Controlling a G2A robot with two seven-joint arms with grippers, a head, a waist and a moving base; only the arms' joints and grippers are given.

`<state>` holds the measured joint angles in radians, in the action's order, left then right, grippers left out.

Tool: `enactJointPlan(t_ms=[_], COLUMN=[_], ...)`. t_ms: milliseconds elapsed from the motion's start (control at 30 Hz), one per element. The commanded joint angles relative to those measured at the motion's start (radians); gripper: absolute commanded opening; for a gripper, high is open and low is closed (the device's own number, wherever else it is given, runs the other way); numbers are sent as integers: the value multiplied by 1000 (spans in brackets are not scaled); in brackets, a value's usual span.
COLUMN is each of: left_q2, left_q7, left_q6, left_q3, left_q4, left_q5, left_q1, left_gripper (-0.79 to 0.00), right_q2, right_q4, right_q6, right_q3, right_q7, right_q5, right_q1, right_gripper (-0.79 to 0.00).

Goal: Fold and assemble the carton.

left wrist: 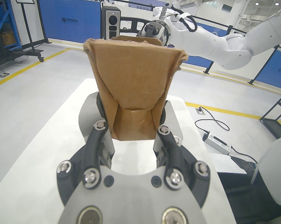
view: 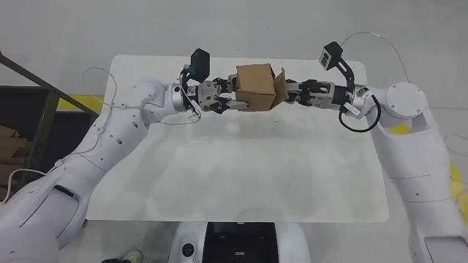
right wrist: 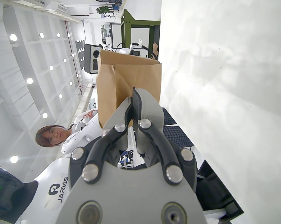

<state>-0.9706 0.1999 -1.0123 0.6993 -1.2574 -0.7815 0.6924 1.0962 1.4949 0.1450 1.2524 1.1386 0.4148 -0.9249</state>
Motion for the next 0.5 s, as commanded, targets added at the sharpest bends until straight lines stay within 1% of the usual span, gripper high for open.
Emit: enactJointPlan(t_ms=[0,33,167,333,467], left_q2=[-1,-2,-6,-10,-14], left_q7=[-4,-6,-22,-34,-42], left_q6=[0,0,0,0,14], left_q3=[4,5,9,16,28], left_q4=[-1,0,-2,-3,-14], left_q5=[-4,-5,-10,-20,-60], left_q1=[3,5,8,12,21], left_gripper=[-523,-523,-520,-517,-514], right_q2=[-2,-3,-7,-10,-11], right_q4=[-2,-2,-6,-17,-26], right_q6=[-1,-2,1,3,2], right_q3=[3,6,14,10,5], right_q7=[7,11,15,28,28], right_q5=[2,6,5,12,14], right_q1=[1,1,-1,3,5], right_gripper=[-785,-785,-622,-634,-653])
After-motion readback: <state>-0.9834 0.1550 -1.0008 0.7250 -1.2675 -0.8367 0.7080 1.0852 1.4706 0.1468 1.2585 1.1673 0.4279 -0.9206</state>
